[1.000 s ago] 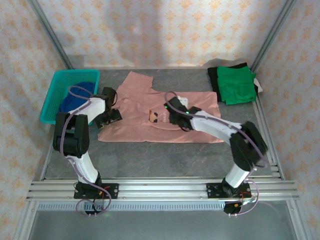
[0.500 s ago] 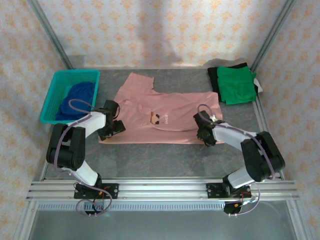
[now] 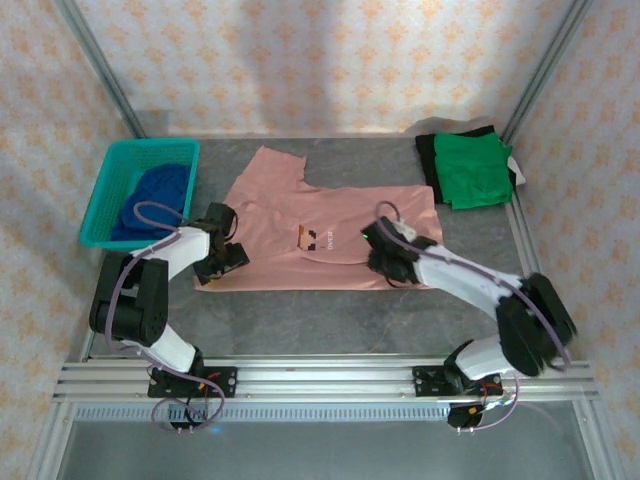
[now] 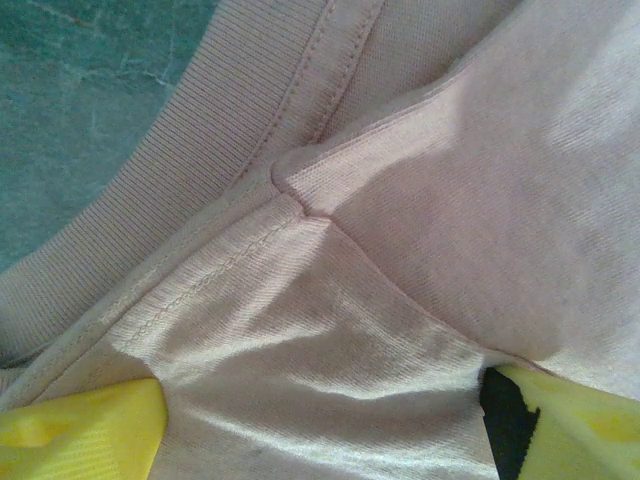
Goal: Fold and stack the t-shirts
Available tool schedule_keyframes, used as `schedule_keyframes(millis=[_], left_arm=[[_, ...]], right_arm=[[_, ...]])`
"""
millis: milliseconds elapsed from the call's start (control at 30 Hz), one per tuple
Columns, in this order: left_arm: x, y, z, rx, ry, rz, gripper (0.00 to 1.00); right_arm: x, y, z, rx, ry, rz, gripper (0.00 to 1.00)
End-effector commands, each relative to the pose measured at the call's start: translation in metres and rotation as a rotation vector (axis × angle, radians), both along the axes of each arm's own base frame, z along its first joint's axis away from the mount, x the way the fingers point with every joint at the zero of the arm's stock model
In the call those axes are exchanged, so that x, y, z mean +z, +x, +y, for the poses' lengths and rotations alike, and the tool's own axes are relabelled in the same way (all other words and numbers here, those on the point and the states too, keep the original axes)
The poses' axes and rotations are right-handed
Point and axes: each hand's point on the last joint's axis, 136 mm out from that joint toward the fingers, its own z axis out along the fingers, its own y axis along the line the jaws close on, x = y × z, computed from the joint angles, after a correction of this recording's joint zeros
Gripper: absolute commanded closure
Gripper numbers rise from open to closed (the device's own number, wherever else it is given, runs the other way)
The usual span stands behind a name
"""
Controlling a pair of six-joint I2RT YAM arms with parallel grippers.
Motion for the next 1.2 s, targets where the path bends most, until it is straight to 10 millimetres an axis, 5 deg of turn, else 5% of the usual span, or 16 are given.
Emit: schedule_keyframes(millis=[0, 100, 367, 567, 667, 800, 1000, 1167], left_arm=[[-0.005, -0.012, 0.006, -0.018, 0.049, 0.073, 0.16], [-0.003, -0.007, 0.006, -0.026, 0.055, 0.079, 0.16], [0.001, 0.001, 0.006, -0.04, 0.06, 0.072, 0.16], [-0.002, -0.001, 0.007, -0.045, 0.069, 0.083, 0.15], [-0.006, -0.001, 0.007, -0.049, 0.07, 0.092, 0.15], [-0.005, 0.001, 0.008, -0.057, 0.078, 0.095, 0.15], [-0.006, 0.006, 0.006, -0.05, 0.067, 0.086, 0.15], [-0.003, 0.008, 0.007, -0.056, 0.072, 0.09, 0.15]], right_arm=[[-0.007, 0.013, 0.042, 0.1, -0.019, 0.0, 0.67], [-0.022, 0.021, 0.058, 0.12, -0.055, 0.052, 0.69], [-0.043, 0.04, 0.063, 0.121, -0.121, 0.102, 0.69], [-0.047, 0.062, 0.054, 0.098, -0.127, 0.093, 0.69], [-0.031, 0.073, 0.047, 0.104, -0.175, 0.061, 0.69], [-0.011, 0.055, 0.051, 0.167, -0.153, 0.03, 0.67], [-0.026, 0.004, 0.045, 0.178, -0.109, 0.06, 0.66], [-0.037, 0.005, 0.039, 0.151, -0.112, 0.05, 0.68]])
